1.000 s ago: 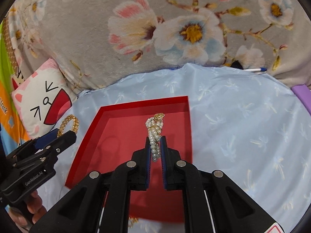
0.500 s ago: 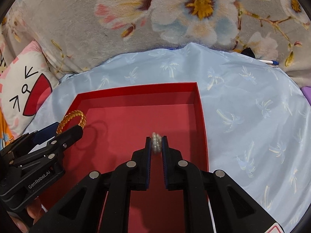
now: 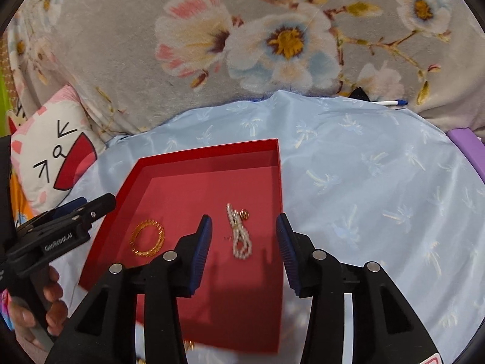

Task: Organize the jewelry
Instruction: 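Carry the pearl bracelet and gold bangle into the red box and open both tools, then withdraw both open tools from the red box toward the remaining jewelry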

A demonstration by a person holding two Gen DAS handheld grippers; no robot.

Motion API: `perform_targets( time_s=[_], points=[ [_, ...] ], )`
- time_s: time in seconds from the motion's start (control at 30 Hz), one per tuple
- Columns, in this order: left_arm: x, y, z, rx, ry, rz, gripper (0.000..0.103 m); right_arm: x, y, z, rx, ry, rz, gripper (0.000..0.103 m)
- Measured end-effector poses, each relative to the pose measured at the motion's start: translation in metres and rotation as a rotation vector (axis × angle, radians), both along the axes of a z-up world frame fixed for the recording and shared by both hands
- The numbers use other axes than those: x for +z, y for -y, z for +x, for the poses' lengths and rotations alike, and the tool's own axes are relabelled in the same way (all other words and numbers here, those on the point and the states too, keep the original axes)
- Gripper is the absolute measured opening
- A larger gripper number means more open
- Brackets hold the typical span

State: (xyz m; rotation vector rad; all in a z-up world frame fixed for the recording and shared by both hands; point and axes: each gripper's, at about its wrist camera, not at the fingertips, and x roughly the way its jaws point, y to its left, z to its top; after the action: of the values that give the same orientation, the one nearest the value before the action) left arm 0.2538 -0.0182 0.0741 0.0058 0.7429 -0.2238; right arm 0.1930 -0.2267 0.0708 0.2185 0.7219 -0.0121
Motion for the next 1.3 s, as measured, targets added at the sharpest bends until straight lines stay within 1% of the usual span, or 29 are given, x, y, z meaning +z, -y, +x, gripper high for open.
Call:
perform_targets(
  time_s=[0.07, 0.23, 0.3, 0.33, 0.47, 0.6, 0.67, 0.77, 0.87, 1.07, 1.3],
  points=[
    [0.005, -0.007, -0.017, 0.007, 0.016, 0.008, 0.078, 0.003, 0.000, -0.023, -0.001, 0.015, 0.005, 0.045],
    [0.009, -0.025, -0.063, 0.020, 0.031, 0.004, 0.079, 0.004, -0.003, -0.075, 0.002, 0.028, 0.015, 0.050],
    [0.006, -0.031, -0.079, 0.016, 0.027, -0.009, 0.083, 0.001, -0.006, -0.099, 0.005, 0.029, 0.004, 0.050],
    [0.003, -0.035, -0.090, 0.012, 0.022, -0.015, 0.085, -0.001, -0.008, -0.110, 0.008, 0.029, -0.002, 0.051],
    [-0.015, -0.047, -0.125, 0.018, 0.011, -0.001, 0.085, -0.014, -0.012, -0.149, -0.001, 0.020, -0.033, 0.053],
    [-0.038, -0.058, -0.149, 0.018, -0.042, -0.027, 0.085, -0.028, -0.012, -0.176, -0.010, -0.011, -0.020, 0.053],
    [-0.048, -0.060, -0.159, 0.015, -0.057, -0.027, 0.085, -0.033, -0.013, -0.184, -0.010, -0.022, -0.026, 0.053],
    [-0.056, -0.056, -0.171, 0.009, -0.055, -0.010, 0.085, -0.043, -0.017, -0.193, -0.021, -0.042, -0.050, 0.053],
    [-0.061, -0.050, -0.178, 0.001, -0.056, 0.001, 0.085, -0.052, -0.014, -0.195, -0.027, -0.061, -0.028, 0.053],
    [-0.068, -0.041, -0.187, 0.004, -0.032, 0.052, 0.085, -0.065, -0.012, -0.186, -0.045, -0.094, -0.045, 0.053],
    [-0.071, -0.044, -0.187, 0.001, -0.035, 0.031, 0.085, -0.072, -0.011, -0.169, -0.052, -0.120, -0.058, 0.049]
  ],
)
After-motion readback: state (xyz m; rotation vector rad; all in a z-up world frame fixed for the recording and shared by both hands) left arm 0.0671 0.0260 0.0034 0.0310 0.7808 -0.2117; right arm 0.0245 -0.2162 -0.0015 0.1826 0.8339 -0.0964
